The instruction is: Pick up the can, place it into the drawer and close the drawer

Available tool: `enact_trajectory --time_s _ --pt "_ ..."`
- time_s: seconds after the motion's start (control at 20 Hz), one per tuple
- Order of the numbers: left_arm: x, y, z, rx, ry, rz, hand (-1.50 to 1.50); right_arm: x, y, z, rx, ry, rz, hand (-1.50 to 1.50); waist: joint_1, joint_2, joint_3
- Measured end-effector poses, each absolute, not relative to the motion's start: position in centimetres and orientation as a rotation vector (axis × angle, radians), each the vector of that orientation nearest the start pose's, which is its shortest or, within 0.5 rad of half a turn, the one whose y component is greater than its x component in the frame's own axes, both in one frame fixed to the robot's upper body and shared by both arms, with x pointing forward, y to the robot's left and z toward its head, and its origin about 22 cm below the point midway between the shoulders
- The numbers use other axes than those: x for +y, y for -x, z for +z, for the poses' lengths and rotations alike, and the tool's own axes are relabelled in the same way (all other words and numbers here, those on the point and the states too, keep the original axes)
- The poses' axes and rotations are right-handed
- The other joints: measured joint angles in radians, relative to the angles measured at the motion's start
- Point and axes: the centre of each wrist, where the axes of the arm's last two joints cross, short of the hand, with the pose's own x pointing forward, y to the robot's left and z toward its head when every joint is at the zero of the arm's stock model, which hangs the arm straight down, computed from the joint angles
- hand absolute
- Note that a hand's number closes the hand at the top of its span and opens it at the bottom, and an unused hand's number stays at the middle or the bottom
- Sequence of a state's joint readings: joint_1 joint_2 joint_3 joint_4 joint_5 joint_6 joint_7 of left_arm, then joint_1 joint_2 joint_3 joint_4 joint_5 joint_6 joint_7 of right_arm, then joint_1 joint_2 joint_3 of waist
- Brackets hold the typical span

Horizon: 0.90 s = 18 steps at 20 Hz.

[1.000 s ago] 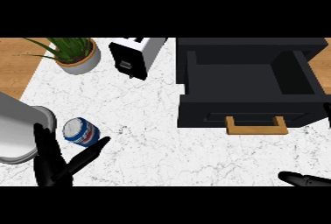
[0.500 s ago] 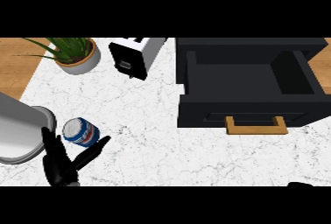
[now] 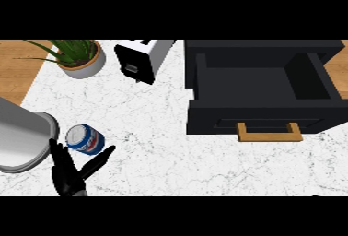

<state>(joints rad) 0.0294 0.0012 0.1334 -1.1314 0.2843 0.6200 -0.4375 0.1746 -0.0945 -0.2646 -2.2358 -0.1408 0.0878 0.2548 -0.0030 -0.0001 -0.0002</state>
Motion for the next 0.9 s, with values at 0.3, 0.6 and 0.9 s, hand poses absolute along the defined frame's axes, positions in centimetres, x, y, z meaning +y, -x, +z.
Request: enact_trajectory --time_s 0.3,0.6,0.9 --pt "27.8 -21.4 -12.4 -1.359 -0.642 0.628 -1.5 -29.9 -16.3 12.9 -1.835 0.211 -0.068 -1.5 0.0 0.0 0.0" --pt "29.2 -22.4 -13.0 -1.381 -0.624 0.607 -1.5 -29.7 -16.8 14.1 -1.841 0.219 -0.055 -1.5 0.0 0.0 0.0" --pt "29.9 -24.6 -13.0 -1.405 -0.544 0.553 -1.5 -29.4 -16.6 13.8 -1.838 0.224 -0.058 -1.5 -0.003 0.0 0.0"
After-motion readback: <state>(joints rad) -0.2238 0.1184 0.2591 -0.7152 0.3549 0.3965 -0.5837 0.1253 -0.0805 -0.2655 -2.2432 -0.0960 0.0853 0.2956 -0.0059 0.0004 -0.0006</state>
